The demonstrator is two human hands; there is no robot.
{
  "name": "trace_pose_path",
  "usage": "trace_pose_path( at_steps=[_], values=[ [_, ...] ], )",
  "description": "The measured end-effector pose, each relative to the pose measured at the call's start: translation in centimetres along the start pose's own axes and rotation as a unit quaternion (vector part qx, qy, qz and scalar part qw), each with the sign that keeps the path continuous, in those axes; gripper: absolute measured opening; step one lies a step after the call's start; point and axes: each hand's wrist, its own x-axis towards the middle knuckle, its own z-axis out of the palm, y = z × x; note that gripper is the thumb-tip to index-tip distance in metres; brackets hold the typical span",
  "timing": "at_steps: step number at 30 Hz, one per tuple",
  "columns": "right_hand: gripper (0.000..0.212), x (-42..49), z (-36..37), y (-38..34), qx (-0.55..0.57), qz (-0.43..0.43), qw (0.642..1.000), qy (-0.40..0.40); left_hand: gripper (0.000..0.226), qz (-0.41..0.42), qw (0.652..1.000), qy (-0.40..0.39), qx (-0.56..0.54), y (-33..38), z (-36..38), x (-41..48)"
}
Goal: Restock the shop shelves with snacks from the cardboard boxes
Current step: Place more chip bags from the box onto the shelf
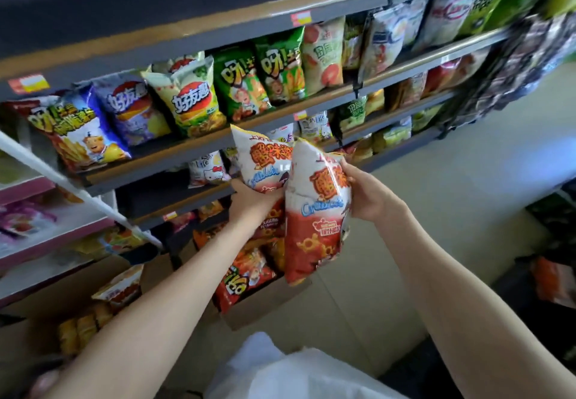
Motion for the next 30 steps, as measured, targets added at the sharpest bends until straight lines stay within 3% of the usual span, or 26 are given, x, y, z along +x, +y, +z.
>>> trace_pose_path(
  at_steps=[2,5,10,18,22,25,28,30],
  values=[
    [0.048,1.0,-1.8,-1.7,-0.012,0.023,1.000,0.010,0.107,-0.012,1.000,0.000,0.009,2.1,2.3,1.0],
    [0.067,2.5,-4.8,-4.5,-0.015,0.051,0.999,0.010,0.116,-0.016,0.999,-0.022,-0.018,4.6,5.6,3.0],
    [0.070,3.2,-11.7,-9.9,0.046,0.009,0.997,0.062,0.120,0.002,0.999,-0.045,-0.030,9.4,10.8,6.9],
    [0.069,2.1,-21.6,-19.6,0.141,-0.054,0.974,0.170,0.074,0.106,0.983,-0.136,-0.068,19.6,18.2,10.7],
    [0.075,3.1,-25.6,-23.8,0.134,-0.032,0.967,0.212,0.081,0.118,0.982,-0.139,-0.050,23.6,21.9,11.8],
    [0.077,4.0,-28.1,-27.1,0.107,-0.020,0.974,0.197,0.072,0.116,0.982,-0.138,-0.063,26.3,24.8,12.1],
    [0.065,4.1,-29.9,-30.7,0.064,-0.023,0.988,0.142,0.049,0.122,0.985,-0.105,-0.065,29.3,28.3,11.3],
    [0.058,4.5,-31.0,-32.9,0.049,-0.029,0.988,0.143,0.046,0.129,0.987,-0.078,-0.059,31.4,30.5,10.3]
  ],
)
